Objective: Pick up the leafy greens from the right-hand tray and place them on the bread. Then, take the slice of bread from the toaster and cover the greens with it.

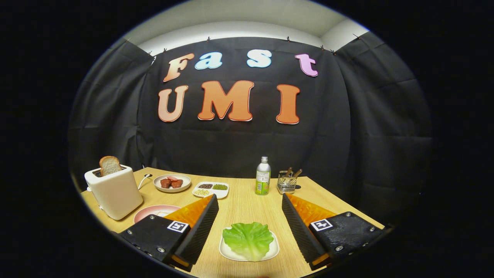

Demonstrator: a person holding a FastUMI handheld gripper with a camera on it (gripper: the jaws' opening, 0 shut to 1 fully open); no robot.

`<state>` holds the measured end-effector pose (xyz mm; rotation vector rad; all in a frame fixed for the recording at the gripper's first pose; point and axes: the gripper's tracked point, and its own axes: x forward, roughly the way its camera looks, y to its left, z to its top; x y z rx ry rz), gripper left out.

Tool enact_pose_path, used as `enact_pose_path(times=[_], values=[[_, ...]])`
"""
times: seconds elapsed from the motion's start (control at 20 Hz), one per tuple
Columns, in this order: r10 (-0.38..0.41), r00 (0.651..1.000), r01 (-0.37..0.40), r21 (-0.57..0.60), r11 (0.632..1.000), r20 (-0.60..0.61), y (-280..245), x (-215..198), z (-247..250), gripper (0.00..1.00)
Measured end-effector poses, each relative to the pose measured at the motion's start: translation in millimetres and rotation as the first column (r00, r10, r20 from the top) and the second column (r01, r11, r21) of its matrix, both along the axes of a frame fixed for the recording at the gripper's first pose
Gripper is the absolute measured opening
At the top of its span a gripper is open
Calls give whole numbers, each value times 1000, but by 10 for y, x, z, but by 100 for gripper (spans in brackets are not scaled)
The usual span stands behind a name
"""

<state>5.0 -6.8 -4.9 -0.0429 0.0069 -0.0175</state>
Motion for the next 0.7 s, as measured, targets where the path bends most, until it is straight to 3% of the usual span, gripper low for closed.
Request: enact_pose_path(times=[0.7], values=[[39,974,-39,3,999,-225,25,489,-659,99]])
